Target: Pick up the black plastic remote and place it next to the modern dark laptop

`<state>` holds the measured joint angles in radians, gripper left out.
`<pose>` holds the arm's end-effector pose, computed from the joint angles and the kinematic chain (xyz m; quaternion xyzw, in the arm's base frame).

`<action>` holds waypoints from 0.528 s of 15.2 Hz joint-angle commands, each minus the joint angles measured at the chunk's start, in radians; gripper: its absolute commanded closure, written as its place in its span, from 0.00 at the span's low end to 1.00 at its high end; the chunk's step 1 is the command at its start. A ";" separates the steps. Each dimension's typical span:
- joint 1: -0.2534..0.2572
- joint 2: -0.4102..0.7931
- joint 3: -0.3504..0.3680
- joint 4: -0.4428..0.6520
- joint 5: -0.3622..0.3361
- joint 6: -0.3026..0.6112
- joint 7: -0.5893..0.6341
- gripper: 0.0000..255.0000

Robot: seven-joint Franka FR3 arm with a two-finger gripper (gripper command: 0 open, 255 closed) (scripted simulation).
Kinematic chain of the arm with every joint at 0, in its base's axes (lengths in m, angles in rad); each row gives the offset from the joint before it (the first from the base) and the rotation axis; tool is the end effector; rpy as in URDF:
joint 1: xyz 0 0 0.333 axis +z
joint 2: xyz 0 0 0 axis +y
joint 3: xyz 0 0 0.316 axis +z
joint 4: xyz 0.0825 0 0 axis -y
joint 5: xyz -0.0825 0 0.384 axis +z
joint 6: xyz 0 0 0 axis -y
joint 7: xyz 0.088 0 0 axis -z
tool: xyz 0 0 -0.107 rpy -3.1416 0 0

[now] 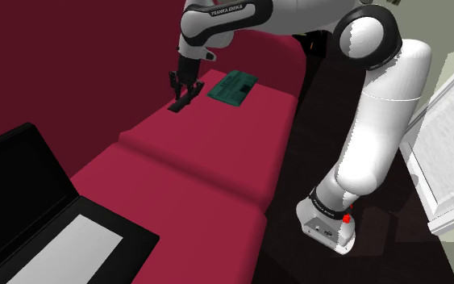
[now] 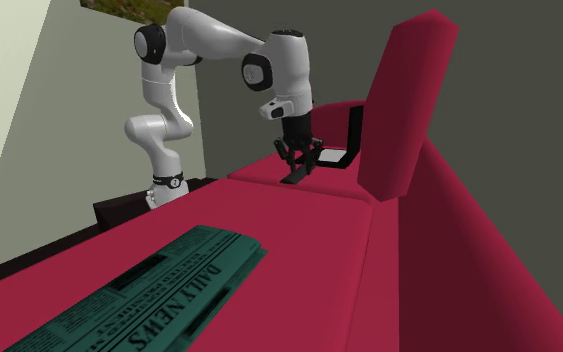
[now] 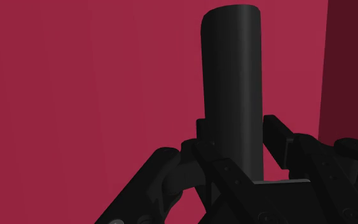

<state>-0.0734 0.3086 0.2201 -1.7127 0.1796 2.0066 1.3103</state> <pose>0.6358 0.0928 0.4137 -0.8056 0.5814 0.0794 0.0822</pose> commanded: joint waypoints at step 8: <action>-0.002 -0.029 0.001 0.082 -0.002 -0.109 0.019 1.00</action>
<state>-0.0752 0.2824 0.2211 -1.6426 0.1784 1.9123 1.3271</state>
